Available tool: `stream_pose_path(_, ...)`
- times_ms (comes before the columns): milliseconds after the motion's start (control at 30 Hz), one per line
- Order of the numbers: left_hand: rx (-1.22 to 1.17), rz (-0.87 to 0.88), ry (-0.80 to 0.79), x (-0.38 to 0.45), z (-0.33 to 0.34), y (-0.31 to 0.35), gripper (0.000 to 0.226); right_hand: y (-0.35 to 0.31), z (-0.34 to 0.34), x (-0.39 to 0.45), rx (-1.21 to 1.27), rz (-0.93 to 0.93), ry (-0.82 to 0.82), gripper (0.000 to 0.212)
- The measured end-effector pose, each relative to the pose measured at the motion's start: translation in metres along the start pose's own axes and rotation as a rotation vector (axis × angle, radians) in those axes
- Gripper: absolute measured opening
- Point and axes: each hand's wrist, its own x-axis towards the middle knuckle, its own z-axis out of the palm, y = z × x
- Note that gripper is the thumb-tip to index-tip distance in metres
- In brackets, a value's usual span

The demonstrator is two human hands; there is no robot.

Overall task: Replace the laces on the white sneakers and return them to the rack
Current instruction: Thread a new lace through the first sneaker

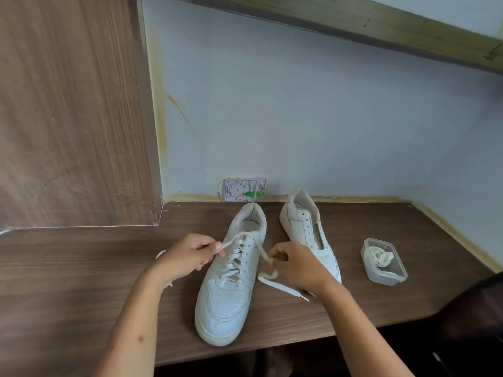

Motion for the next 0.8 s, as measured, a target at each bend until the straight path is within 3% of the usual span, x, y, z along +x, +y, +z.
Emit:
stream_pose_path(67, -0.082, 0.056, 0.009, -0.01, -0.002, 0.014, 0.026, -0.013, -0.002, -0.01, 0.172, -0.075, -0.102, 0.013)
stream_pose_path(167, -0.143, 0.11, -0.097, -0.025, 0.006, 0.034, 0.026, -0.031, -0.003, -0.019, 0.301, -0.236, -0.084, 0.018)
stream_pose_path(233, -0.147, 0.132, -0.11, -0.031, 0.018, 0.044, 0.029, -0.041, -0.002, -0.023, 0.258, -0.336, -0.03, 0.018)
stream_pose_path(367, -0.352, 0.134, 0.055, -0.035, 0.036, 0.051, 0.038, -0.052, 0.003, -0.026, 0.071, -0.516, 0.106, 0.016)
stream_pose_path(533, -0.67, 0.101, 0.09, -0.041, 0.029, 0.063, 0.031, -0.057, 0.003, -0.029, -0.091, -0.567, 0.217, 0.012)
stream_pose_path(600, -0.638, 0.115, 0.075, -0.044, 0.026, 0.07, 0.026, -0.062, 0.004, -0.034, 0.014, -0.545, 0.337, 0.01)
stream_pose_path(700, -0.27, 0.118, 0.133, -0.047, 0.017, 0.075, 0.03, -0.07, 0.005, -0.037, 0.231, -0.477, 0.532, 0.024)
stream_pose_path(800, -0.008, 0.238, 0.17, -0.053, 0.015, 0.087, 0.035, -0.078, 0.004, -0.037, 0.446, -0.429, 0.359, 0.048)
